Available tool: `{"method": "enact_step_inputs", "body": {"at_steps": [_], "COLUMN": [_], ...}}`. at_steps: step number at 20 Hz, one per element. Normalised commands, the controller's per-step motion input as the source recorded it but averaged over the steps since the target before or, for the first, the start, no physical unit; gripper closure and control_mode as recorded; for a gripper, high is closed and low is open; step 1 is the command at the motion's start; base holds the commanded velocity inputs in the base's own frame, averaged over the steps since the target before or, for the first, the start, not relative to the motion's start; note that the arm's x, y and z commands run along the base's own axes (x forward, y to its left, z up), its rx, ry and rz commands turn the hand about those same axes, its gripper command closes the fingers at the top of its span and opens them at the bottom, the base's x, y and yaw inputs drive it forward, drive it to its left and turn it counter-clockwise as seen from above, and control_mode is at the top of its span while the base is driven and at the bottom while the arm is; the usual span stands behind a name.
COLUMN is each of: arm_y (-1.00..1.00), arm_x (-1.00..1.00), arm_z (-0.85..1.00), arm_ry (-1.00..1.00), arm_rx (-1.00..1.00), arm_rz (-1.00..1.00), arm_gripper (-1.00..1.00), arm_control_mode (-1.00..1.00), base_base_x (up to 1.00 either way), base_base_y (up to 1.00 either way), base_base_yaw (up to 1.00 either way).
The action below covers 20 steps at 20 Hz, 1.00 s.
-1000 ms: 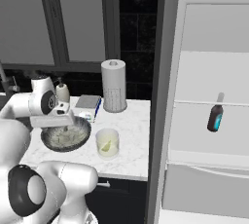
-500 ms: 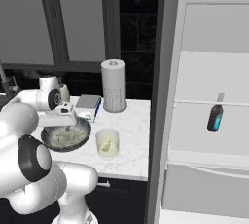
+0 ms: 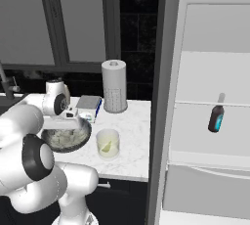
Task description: Grab a lemon wedge from the fridge and one ice cube from the ice bowl, and put them in the glass of lemonade.
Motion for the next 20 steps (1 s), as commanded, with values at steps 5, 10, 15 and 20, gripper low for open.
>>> {"method": "enact_step_inputs", "body": {"at_steps": [5, 10, 15, 20], "arm_y": [-0.03, -0.02, 0.00, 0.00], "arm_x": [0.08, 0.08, 0.05, 0.32], "arm_z": [0.00, 0.00, 0.00, 0.00], "arm_ry": [-0.03, -0.06, -0.07, -0.07], "arm_rx": [0.00, 0.00, 0.00, 0.02], "arm_rz": [0.00, 0.00, 0.00, 0.00], "arm_gripper": [-1.00, -1.00, -1.00, -1.00], "arm_control_mode": [-1.00, -1.00, -1.00, -1.00], "base_base_x": [0.00, 0.00, 0.00, 0.00], "base_base_y": [0.00, 0.00, 0.00, 0.00], "base_base_yaw": [0.00, 0.00, 0.00, 0.00]}}
